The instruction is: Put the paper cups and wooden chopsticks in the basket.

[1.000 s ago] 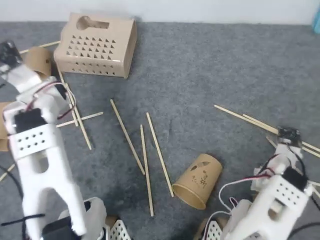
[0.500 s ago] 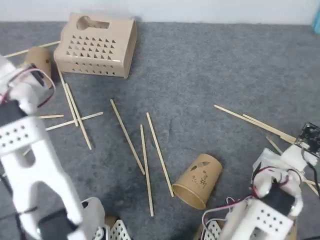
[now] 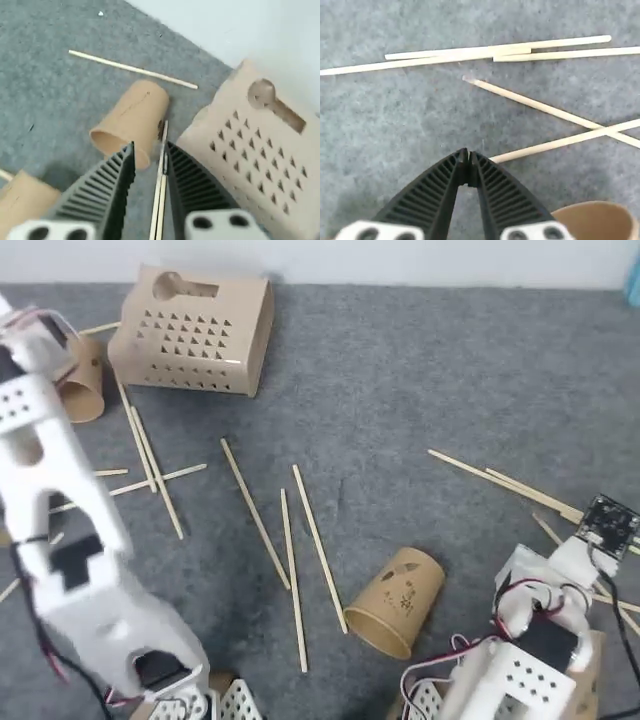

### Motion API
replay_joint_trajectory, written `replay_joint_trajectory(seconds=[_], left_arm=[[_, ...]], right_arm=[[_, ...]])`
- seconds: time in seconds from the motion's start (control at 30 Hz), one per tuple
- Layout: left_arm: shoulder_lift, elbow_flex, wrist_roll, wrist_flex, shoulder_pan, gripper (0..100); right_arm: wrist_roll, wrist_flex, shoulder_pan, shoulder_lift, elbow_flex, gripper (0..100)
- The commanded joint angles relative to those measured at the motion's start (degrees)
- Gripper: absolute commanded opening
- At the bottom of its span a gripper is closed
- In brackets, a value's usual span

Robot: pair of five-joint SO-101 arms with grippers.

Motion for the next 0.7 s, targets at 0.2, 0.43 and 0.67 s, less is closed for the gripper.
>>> replay_joint_trajectory(seconds=[0.2,0.43,0.67], left_arm=[[32.53,-38.81,0.18,-0.70,3.34,9],[53.36,-58.51,0.44,-11.96,4.57,9],[57.23,-52.62,0.35,-23.65,4.66,9]], right_arm=[[-0.35,-1.01,-0.75,-0.66,-0.26,0.6],[-0.09,-1.10,-0.75,-0.66,0.26,0.6],[-0.09,-1.54,-0.84,-0.66,0.44,0.6]])
